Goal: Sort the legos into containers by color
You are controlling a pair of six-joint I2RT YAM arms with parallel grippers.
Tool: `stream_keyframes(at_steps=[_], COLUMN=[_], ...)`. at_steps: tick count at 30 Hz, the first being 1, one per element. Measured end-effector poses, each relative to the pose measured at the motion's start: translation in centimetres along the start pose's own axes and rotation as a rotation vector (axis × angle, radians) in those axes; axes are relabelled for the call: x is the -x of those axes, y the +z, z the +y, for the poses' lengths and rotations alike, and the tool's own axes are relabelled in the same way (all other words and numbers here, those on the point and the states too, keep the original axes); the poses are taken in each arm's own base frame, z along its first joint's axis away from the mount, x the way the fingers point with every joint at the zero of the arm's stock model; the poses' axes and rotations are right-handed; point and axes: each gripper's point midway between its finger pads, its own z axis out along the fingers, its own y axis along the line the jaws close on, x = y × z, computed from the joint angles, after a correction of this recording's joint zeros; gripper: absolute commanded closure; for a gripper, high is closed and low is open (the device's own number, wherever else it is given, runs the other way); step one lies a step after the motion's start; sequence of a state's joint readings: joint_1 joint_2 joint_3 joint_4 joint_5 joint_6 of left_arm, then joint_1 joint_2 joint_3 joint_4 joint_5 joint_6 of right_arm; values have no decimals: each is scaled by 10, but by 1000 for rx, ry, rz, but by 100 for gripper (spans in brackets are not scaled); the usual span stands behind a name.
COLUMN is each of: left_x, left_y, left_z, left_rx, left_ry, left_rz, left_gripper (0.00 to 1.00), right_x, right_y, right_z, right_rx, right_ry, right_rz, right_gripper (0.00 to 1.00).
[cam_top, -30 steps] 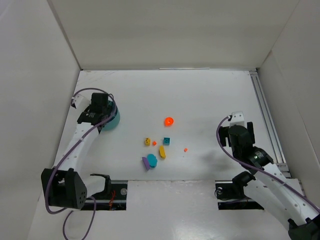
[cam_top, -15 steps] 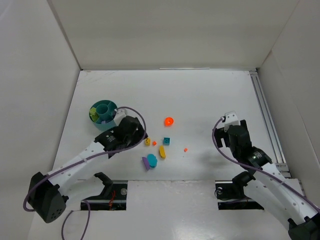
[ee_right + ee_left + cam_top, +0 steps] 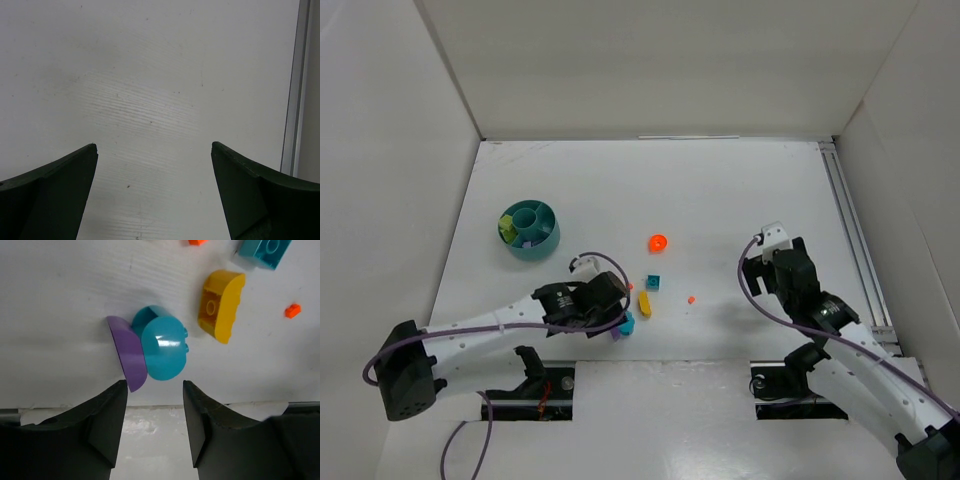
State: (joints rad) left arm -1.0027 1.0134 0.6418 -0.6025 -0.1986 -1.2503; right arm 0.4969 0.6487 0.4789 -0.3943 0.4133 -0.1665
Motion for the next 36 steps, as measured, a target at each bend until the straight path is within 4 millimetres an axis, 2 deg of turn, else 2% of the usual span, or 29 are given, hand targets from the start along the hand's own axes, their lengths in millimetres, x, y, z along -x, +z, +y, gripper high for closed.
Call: stream_keyframes(at_steps=[5,10,15,22,30,31,32,36], left_x=[-41,-61,-56,-42,-32,-31,-31,-28], left_y=[2,8,15,27,42,43,44,46], left_z=[16,42,46,33,28,27,25,23], left_rx=[98,272,360,360,326,320,312,297], left_ry=[90,156,161,187,204,207,207,224], left_rz=[94,132,88,-1,-74,-81,-87,-114], left_gripper=[54,53,51,50,61,67,69,73], right_x=[-1,-1,-2,-1,-1,-2,-2,-3], right_y=[2,3,5,5,5,5,5,6], right_z=[2,3,5,5,5,5,5,6], right_rx=[8,12,15,15,15,16,16,17], right_ry=[-4,-5,-8,-7,-8,-8,-9,-12], right_rz=[1,3,8,8,8,10,13,18], right_gripper=[0,0,0,0,0,0,0,0])
